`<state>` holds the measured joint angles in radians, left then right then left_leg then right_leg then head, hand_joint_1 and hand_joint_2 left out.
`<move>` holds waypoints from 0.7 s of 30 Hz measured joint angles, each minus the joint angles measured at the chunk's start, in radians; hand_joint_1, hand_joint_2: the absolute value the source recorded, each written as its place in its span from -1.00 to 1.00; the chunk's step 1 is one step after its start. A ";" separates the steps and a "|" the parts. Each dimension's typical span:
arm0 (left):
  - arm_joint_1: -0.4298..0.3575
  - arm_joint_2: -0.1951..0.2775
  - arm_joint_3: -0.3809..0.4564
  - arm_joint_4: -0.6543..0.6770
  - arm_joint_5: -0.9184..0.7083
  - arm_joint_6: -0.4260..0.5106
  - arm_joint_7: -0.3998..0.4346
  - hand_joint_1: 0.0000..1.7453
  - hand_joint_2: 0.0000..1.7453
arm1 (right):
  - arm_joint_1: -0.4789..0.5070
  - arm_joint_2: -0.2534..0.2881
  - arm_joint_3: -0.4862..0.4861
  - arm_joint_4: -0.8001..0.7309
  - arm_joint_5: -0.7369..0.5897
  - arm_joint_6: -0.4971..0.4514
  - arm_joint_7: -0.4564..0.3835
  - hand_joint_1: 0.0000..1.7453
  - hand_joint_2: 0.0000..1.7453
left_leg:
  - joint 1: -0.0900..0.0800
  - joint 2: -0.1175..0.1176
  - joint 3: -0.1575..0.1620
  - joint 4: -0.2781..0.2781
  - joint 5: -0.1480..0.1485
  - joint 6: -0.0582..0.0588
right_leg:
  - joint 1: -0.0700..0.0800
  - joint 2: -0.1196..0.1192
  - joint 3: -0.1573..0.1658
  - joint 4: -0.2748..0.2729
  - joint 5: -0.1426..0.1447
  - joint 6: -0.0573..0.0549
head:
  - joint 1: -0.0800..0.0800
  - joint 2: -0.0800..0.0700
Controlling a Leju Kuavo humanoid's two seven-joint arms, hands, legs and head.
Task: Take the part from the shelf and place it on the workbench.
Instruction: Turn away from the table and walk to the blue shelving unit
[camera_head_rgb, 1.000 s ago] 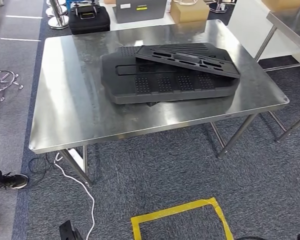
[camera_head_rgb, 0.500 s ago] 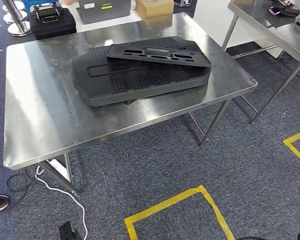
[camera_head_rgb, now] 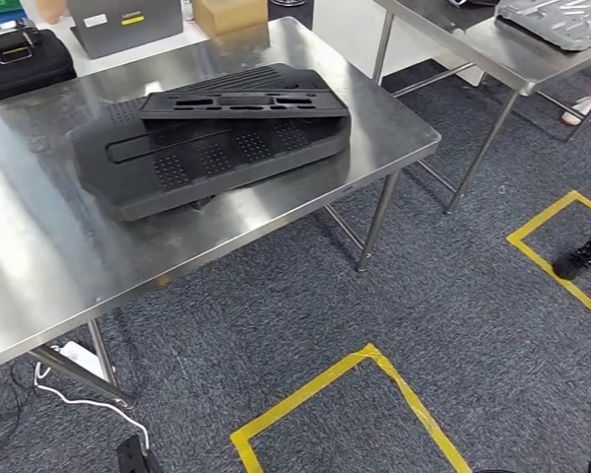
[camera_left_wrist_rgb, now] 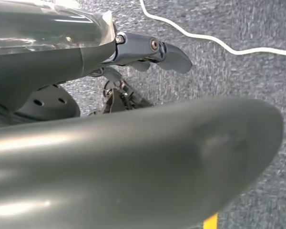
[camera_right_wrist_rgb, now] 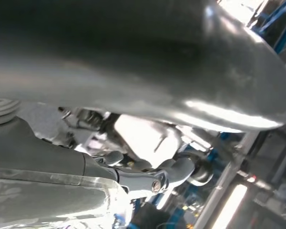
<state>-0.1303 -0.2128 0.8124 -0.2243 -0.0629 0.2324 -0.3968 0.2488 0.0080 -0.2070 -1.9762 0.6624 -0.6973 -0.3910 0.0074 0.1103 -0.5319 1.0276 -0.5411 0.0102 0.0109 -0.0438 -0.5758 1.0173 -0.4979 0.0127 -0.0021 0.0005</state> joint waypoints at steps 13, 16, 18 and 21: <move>0.006 0.003 0.001 0.000 0.000 0.001 -0.002 -1.00 -1.00 | 0.010 0.002 -0.001 -0.001 -0.012 0.000 0.000 -1.00 -1.00 | 0.012 -0.181 -0.038 0.024 0.026 -0.003 | -0.005 0.161 -0.001 0.001 0.006 -0.014 | -0.001 0.000; 0.004 0.002 0.002 0.000 0.000 0.002 -0.004 -1.00 -1.00 | 0.019 0.002 -0.003 -0.001 -0.018 0.001 0.000 -1.00 -1.00 | 0.010 -0.162 -0.033 0.011 0.026 0.009 | -0.010 0.173 -0.012 0.005 0.006 0.001 | -0.001 0.000; 0.004 0.002 0.002 0.000 0.000 0.003 -0.004 -1.00 -1.00 | 0.018 0.002 -0.005 0.000 -0.021 0.002 -0.001 -1.00 -1.00 | 0.012 -0.136 -0.029 0.003 0.029 0.020 | -0.009 0.120 -0.033 0.048 -0.024 0.011 | 0.001 0.000; 0.009 0.002 0.002 0.000 0.000 0.005 -0.005 -1.00 -1.00 | 0.016 0.004 -0.005 0.004 -0.023 0.003 -0.002 -1.00 -1.00 | 0.010 -0.094 -0.027 0.000 0.026 0.027 | -0.018 0.059 -0.117 0.225 -0.107 0.027 | 0.003 0.000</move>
<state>-0.1215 -0.2105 0.8144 -0.2243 -0.0629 0.2375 -0.4016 0.2650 0.0115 -0.2119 -1.9717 0.6394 -0.6943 -0.3925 0.0170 0.0161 -0.5585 1.0281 -0.5153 0.0369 -0.0067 0.0152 -0.6931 1.2426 -0.6044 0.0399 0.0009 0.0006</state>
